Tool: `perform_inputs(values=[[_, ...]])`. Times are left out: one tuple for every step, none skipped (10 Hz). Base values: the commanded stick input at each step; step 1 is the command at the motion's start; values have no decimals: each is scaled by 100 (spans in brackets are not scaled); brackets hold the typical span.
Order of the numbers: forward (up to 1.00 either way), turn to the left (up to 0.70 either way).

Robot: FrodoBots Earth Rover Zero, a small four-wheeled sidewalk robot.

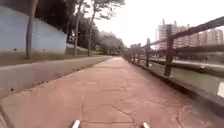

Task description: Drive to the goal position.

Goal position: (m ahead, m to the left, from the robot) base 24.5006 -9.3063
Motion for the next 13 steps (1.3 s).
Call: perform_inputs(values=[[70, 0], [70, 0], [70, 0], [70, 0], [70, 0], [70, 0], [70, 1], [70, 2], [70, 2], [70, 2], [70, 2], [70, 2], [70, 2]])
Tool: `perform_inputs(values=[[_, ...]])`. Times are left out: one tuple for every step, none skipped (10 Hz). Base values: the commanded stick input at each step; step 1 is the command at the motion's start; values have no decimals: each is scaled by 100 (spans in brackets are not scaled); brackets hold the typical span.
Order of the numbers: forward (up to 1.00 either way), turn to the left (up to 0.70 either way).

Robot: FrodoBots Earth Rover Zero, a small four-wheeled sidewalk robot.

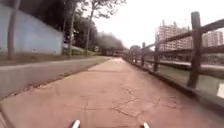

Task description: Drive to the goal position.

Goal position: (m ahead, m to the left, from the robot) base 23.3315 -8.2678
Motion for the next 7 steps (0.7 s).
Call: perform_inputs(values=[[70, 2], [70, 2], [70, 2], [70, 2], [70, 2], [70, 1], [70, 0]])
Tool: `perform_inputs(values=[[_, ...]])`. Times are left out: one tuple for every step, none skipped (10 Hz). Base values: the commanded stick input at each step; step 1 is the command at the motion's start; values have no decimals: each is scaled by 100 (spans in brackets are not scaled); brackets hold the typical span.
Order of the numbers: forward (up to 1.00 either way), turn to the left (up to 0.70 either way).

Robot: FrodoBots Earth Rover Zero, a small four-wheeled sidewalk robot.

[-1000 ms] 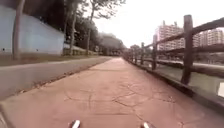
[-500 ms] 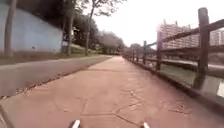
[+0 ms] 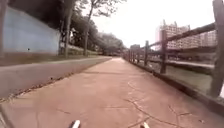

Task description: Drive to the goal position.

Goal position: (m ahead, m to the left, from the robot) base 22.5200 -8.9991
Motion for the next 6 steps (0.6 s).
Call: perform_inputs(values=[[70, 0], [70, 0], [70, 0], [70, 0], [70, 0], [70, 0]])
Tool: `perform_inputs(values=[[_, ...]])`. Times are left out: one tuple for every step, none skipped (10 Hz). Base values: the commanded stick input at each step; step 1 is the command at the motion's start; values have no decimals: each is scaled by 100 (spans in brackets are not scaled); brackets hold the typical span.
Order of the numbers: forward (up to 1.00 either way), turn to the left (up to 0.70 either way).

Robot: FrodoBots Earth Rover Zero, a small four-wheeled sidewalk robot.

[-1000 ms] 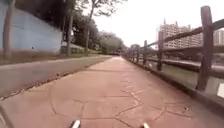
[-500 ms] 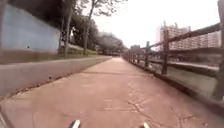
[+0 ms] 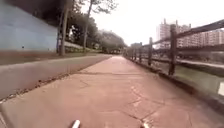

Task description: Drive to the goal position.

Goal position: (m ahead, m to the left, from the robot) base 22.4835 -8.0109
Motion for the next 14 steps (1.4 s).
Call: perform_inputs(values=[[70, 0], [70, 0], [70, 0], [70, 0], [70, 0], [70, 0], [70, 0], [70, -1], [70, -2], [70, -2], [70, -2], [70, -3], [70, -3], [70, -3]])
